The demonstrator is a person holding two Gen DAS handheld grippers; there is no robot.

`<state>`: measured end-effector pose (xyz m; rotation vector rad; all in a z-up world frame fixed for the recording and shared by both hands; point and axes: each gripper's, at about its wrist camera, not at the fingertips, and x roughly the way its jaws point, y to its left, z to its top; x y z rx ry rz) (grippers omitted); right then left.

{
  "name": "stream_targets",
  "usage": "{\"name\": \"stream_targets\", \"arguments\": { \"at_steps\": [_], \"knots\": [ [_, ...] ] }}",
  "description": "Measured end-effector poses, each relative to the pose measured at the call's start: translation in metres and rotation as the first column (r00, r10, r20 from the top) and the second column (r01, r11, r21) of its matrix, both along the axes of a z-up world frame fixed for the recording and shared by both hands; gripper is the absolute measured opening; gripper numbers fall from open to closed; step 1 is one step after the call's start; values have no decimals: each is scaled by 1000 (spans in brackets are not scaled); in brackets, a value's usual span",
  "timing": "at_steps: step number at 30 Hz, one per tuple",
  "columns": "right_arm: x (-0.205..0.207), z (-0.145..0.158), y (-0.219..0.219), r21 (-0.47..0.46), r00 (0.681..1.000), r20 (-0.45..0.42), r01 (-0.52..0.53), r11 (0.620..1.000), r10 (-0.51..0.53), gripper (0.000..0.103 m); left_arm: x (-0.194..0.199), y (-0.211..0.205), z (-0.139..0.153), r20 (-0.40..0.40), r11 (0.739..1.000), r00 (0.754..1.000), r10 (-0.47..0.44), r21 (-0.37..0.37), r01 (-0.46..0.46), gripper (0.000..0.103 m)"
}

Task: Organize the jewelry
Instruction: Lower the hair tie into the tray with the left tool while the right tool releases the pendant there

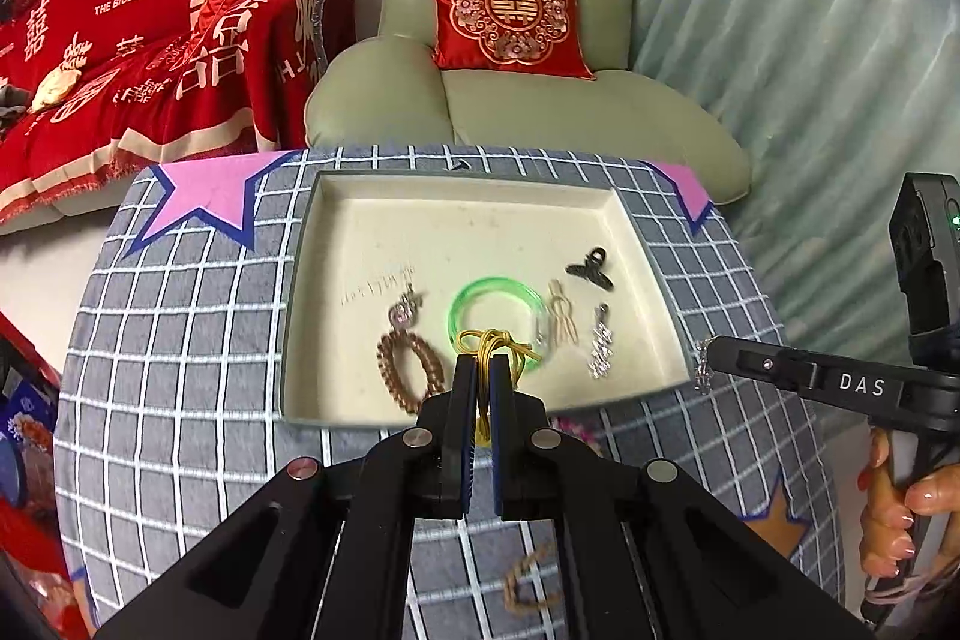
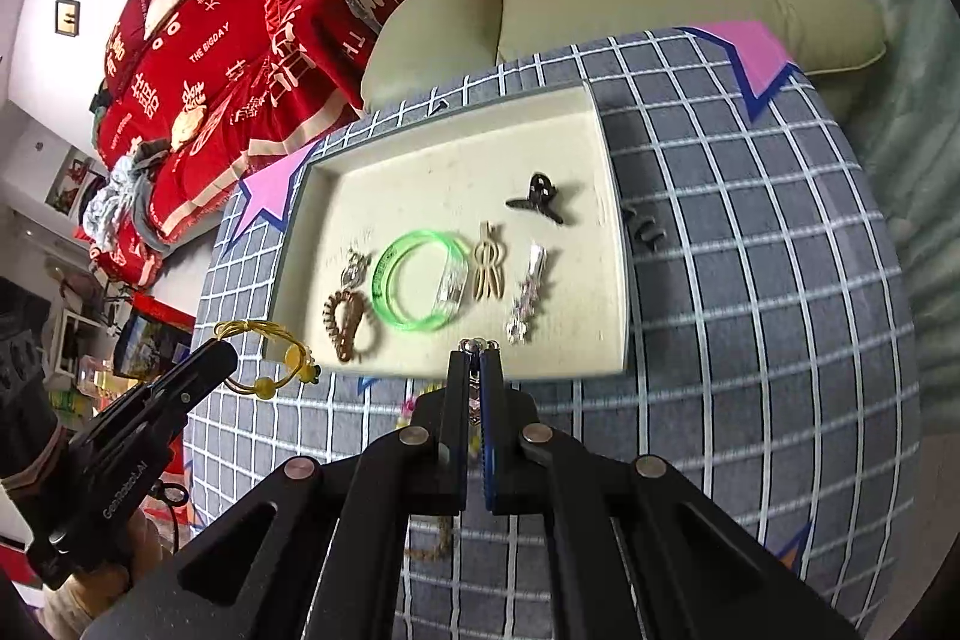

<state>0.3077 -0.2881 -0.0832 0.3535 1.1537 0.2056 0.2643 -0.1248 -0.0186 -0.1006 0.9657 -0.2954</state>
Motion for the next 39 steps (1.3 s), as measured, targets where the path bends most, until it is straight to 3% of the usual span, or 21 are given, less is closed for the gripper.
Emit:
{"name": "stream_targets", "arguments": {
  "at_steps": [18,39],
  "knots": [
    [64,-31,-1,12,999,-25,-31,999,31,3,48,2,-32,-42,996,996,72,47,-70,14],
    [84,-78,1,-12,995,-94,-47,999,45,4,70,4,-75,-117,983,983,143,132,-127,14]
  ]
}}
